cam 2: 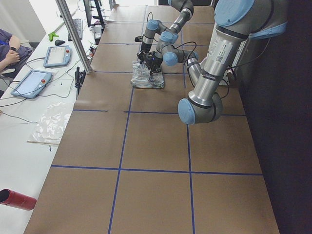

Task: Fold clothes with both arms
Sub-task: 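Release the shirt and raise both grippers away from it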

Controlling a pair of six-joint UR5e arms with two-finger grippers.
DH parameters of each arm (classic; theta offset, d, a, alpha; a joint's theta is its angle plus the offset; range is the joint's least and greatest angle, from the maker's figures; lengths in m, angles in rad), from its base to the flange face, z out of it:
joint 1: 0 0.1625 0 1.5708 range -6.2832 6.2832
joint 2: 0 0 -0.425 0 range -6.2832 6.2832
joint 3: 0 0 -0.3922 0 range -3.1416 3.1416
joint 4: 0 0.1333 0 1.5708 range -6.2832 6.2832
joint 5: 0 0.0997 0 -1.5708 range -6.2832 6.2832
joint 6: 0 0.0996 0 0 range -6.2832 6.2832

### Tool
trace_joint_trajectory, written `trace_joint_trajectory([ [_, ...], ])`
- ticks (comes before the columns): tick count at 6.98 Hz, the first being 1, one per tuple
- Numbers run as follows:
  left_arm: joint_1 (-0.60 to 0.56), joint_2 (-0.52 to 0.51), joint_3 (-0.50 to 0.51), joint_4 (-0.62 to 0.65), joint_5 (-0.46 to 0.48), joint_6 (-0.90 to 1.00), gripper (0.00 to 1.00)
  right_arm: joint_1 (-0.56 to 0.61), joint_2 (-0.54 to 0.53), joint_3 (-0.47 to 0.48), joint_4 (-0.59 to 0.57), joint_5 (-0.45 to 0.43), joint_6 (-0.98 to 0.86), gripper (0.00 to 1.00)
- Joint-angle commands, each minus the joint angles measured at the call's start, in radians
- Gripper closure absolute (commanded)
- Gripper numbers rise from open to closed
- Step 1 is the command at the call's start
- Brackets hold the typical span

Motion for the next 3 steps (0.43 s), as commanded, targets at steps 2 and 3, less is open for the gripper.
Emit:
trace_joint_trajectory([
  [2, -0.097, -0.131, 0.205, -0.027, -0.010, -0.010, 0.53, 0.017, 0.077, -0.144, 0.024, -0.006, -0.021, 0.63],
  [3, -0.182, -0.200, 0.398, -0.160, -0.010, 0.019, 0.01, 0.079, 0.162, -0.305, 0.086, -0.008, -0.038, 0.01],
])
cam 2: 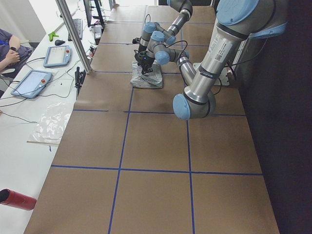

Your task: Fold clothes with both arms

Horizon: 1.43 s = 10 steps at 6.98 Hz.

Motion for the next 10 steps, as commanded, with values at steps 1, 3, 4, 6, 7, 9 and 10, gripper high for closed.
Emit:
trace_joint_trajectory([
  [1, -0.162, -0.093, 0.256, -0.129, -0.002, 0.141, 0.00, 0.104, 0.099, -0.172, 0.052, -0.003, -0.121, 0.00],
  [3, -0.221, -0.089, 0.277, -0.128, -0.023, 0.239, 0.00, 0.134, 0.101, -0.208, 0.052, 0.008, -0.216, 0.00],
  [4, -0.235, -0.089, 0.271, -0.123, -0.124, 0.257, 0.00, 0.133, 0.104, -0.180, 0.029, 0.040, -0.305, 0.00],
  [6, -0.272, -0.060, 0.204, -0.070, -0.195, 0.381, 0.00, 0.085, 0.130, -0.050, -0.267, 0.069, -0.527, 0.00],
  [7, -0.279, -0.034, 0.173, -0.060, -0.197, 0.411, 0.00, 0.021, 0.182, -0.050, -0.407, 0.043, -0.674, 0.00],
  [9, -0.281, -0.024, 0.171, -0.062, -0.200, 0.412, 0.00, -0.094, 0.213, -0.077, -0.427, -0.094, -0.862, 0.00],
  [10, -0.282, -0.024, 0.171, -0.062, -0.200, 0.412, 0.00, -0.096, 0.239, -0.129, -0.422, -0.104, -0.882, 0.00],
])
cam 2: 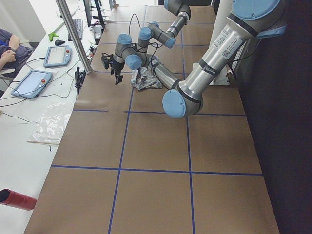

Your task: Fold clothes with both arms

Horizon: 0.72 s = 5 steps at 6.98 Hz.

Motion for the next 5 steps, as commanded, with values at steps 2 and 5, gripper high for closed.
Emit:
trace_joint_trajectory([
  [2, -0.002, 0.002, -0.001, 0.000, -0.002, 0.001, 0.00, 0.001, 0.025, -0.120, 0.046, -0.086, -0.119, 0.00],
  [5, -0.002, 0.013, -0.001, -0.006, -0.013, 0.000, 0.00, 0.087, 0.022, -0.258, 0.165, -0.111, -0.262, 0.00],
])
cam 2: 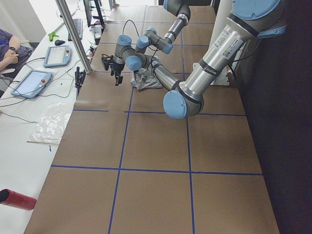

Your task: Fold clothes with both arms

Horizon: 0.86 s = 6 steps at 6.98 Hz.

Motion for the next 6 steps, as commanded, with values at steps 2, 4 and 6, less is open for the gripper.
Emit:
trace_joint_trajectory([
  [2, -0.002, 0.000, 0.000, 0.001, -0.009, -0.001, 0.00, 0.142, -0.017, -0.078, 0.055, -0.001, -0.203, 0.00],
  [4, -0.053, 0.001, 0.000, -0.002, -0.058, 0.061, 0.00, 0.238, -0.064, -0.011, 0.056, 0.119, -0.291, 0.00],
  [6, -0.182, 0.073, -0.043, 0.008, -0.168, 0.323, 0.00, 0.463, -0.299, 0.237, 0.049, 0.491, -0.466, 0.00],
])
